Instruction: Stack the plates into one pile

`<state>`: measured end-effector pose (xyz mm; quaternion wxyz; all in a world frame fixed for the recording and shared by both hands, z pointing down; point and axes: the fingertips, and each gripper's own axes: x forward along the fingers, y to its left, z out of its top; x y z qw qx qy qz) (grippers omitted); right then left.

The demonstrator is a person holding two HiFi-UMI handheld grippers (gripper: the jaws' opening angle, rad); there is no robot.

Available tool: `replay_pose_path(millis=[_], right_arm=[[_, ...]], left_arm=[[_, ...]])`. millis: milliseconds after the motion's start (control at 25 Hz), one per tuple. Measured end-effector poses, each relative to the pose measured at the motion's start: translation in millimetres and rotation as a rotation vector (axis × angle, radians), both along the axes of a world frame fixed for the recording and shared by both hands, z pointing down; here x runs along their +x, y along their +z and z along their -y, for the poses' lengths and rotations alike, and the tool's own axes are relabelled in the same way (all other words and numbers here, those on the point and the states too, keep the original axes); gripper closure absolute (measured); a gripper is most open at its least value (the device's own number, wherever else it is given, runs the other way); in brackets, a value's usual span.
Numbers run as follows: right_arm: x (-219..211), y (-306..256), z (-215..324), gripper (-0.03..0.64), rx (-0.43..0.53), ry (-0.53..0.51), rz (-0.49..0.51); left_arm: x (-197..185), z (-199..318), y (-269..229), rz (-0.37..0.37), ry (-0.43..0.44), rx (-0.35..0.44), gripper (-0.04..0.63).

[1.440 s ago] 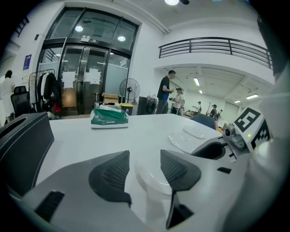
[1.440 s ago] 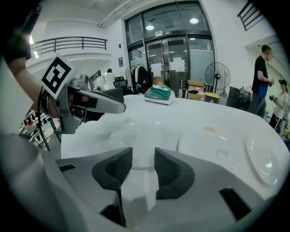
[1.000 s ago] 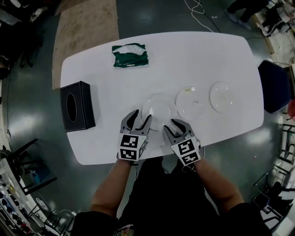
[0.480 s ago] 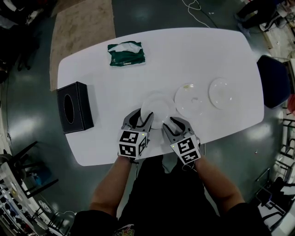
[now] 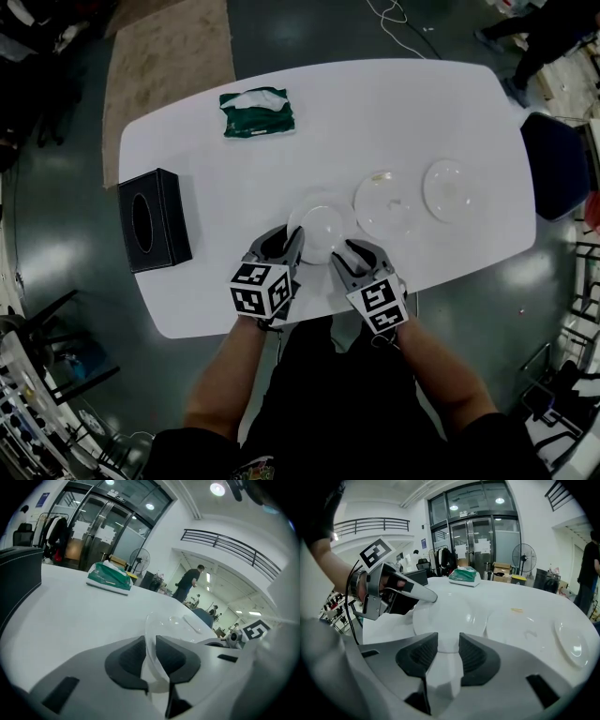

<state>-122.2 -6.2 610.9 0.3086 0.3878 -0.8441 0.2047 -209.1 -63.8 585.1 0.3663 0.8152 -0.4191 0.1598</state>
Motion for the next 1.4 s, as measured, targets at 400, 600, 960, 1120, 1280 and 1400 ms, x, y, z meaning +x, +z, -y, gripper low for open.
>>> replay_pose_path(millis=[400, 600, 960, 1120, 1280, 1400], right_arm=[[10.0, -24.8, 7.5, 0.508, 0.072, 0.047, 0.018], [20.3, -36.6, 9.9, 0.517, 0.094, 0.095, 0.037], [50.4, -60.2, 13.9, 0.526, 0.148, 0.192, 0.027], [73.9, -71.9, 15.5, 0.526, 0.176, 0.244, 0.015], [99.9, -84.9, 20.1, 0.526, 0.203, 0.292, 0.008], [120.9, -92.5, 26.2, 0.526, 0.221, 0.316, 0.003]], left_arm=[[8.4, -0.8, -20.7, -0.133, -0.018, -0.017, 0.555], [13.3, -2.7, -32.6, -0.188, -0.01, -0.01, 0.568], [17.0, 2.0, -54.4, -0.289, -0.019, -0.009, 0.568], [29.3, 4.1, -62.1, -0.299, 0.001, 0.0, 0.568], [47.7, 7.5, -68.2, -0.304, 0.027, 0.006, 0.568], [64.7, 11.1, -71.9, -0.307, 0.046, 0.006, 0.568]])
